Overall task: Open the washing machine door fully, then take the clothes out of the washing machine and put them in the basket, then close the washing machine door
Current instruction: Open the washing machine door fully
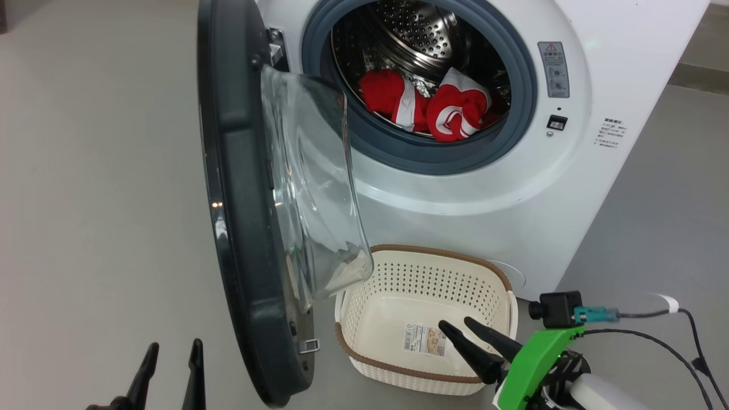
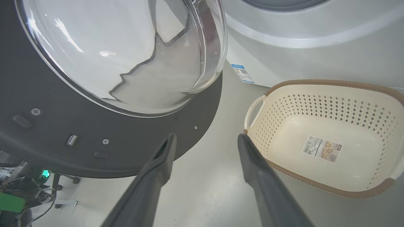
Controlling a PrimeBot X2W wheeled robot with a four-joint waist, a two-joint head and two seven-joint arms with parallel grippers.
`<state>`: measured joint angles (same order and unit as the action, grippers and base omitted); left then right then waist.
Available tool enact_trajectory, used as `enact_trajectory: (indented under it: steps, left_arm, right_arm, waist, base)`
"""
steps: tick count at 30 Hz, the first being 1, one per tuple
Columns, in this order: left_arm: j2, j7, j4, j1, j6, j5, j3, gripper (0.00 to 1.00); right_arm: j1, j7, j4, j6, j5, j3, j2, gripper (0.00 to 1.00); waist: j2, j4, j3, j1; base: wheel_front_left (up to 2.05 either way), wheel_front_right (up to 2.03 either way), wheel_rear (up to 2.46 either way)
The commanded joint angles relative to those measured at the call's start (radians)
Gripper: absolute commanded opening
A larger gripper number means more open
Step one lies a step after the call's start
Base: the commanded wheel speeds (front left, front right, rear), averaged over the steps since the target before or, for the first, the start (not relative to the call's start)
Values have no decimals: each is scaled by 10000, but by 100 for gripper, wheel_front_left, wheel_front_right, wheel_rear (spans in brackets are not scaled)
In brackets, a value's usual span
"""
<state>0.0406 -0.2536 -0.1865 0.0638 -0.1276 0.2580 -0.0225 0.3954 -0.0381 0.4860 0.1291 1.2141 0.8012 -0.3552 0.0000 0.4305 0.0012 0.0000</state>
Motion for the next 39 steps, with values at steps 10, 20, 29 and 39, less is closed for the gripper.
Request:
enact_trajectory:
  steps: [10, 20, 29, 39]
  left_arm:
    - [97, -82, 170, -48, -30, 5, 408, 100]
    - [97, -82, 153, -29, -30, -25, 424, 100]
    - [97, -82, 210, 20, -30, -86, 394, 100]
    - [97, -82, 179, 78, -30, -141, 373, 100]
  right_arm:
    - [301, -2189, 494, 16, -1165, 982, -249, 100]
    - [-787, -2234, -451, 16, -4669, -2116, 436, 100]
    - [-2109, -2236, -1752, 16, -7308, -4488, 1384, 100]
    - [-2939, -2236, -1830, 16, -8509, -5517, 1977, 100]
  waist:
    - [0, -106, -31, 0]
    - [0, -101, -62, 0]
    - [0, -3, -134, 0]
    - [0, 78, -193, 0]
  base:
    - [0, 0, 0]
    - [0, 0, 0]
    - [0, 0, 0]
    - [0, 0, 0]
